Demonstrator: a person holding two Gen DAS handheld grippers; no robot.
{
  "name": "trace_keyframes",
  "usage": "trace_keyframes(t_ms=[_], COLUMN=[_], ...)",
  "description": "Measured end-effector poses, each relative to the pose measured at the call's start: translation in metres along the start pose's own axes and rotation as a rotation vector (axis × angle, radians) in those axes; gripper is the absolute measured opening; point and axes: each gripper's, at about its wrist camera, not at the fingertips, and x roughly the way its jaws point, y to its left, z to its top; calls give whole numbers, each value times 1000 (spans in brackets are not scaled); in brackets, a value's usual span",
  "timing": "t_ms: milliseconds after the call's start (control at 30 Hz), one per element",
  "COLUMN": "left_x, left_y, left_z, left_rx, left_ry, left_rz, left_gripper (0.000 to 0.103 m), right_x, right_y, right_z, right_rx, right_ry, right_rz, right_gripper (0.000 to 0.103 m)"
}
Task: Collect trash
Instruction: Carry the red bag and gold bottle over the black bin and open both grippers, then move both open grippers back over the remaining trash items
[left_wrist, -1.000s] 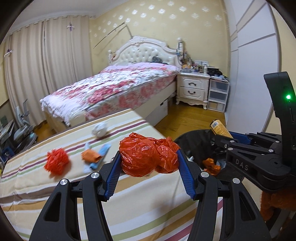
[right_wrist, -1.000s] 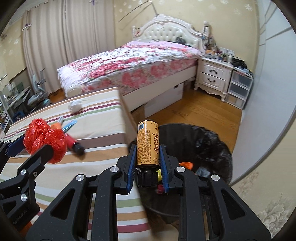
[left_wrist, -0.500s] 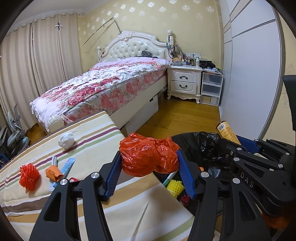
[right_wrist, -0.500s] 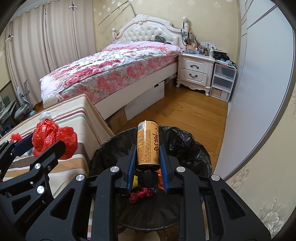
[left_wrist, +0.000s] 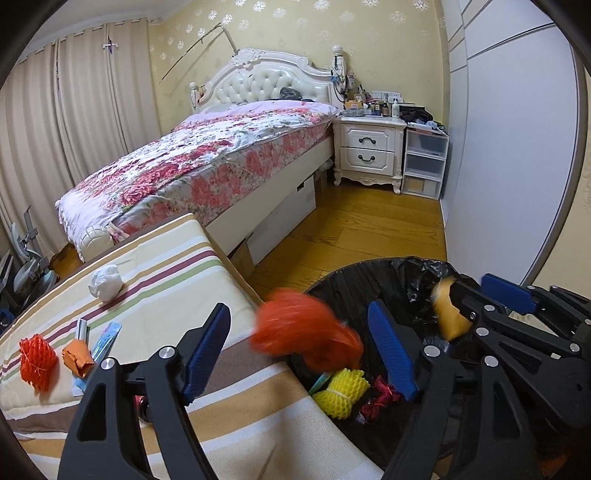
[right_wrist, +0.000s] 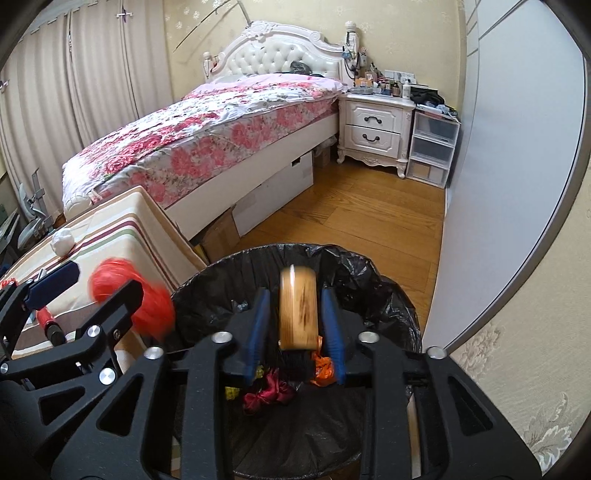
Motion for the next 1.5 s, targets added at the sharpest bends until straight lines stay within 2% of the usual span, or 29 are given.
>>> trace_keyframes(t_ms=[33, 133, 400, 667, 800, 833, 867, 1267, 1500], left_x=[1, 1, -9, -35, -51, -55, -59, -85, -95], left_y=[0, 3, 24, 60, 82, 89, 95, 184, 213], left_z=[0, -1, -5, -21, -34, -38, -42, -91, -109], left_rx=[-1, 4, -47, -108, -134, -142, -148, -275, -312], left_ry=[4, 8, 10, 8, 4, 5, 7, 63, 78], left_rz=[-1, 11, 40, 96, 138, 153, 165, 326, 373], left_gripper=[77, 80, 81, 81, 81, 81, 81, 82, 82], right_x=[0, -1, -6, -20, -29, -31, -34, -44, -33], right_y=[-1, -3, 3, 32, 58, 64, 72, 171, 216], right_z=[0, -2, -6, -15, -19, -19, -21, -34, -36], right_rx=[5, 14, -1, -46, -86, -95, -108, -294, -400], right_ry=[0, 3, 13, 26, 30, 28, 29, 46, 81], right_rz=[-3, -8, -3, 75, 133, 146, 163, 324, 354], right_gripper=[44, 45, 49, 49, 52, 59, 59, 59, 59])
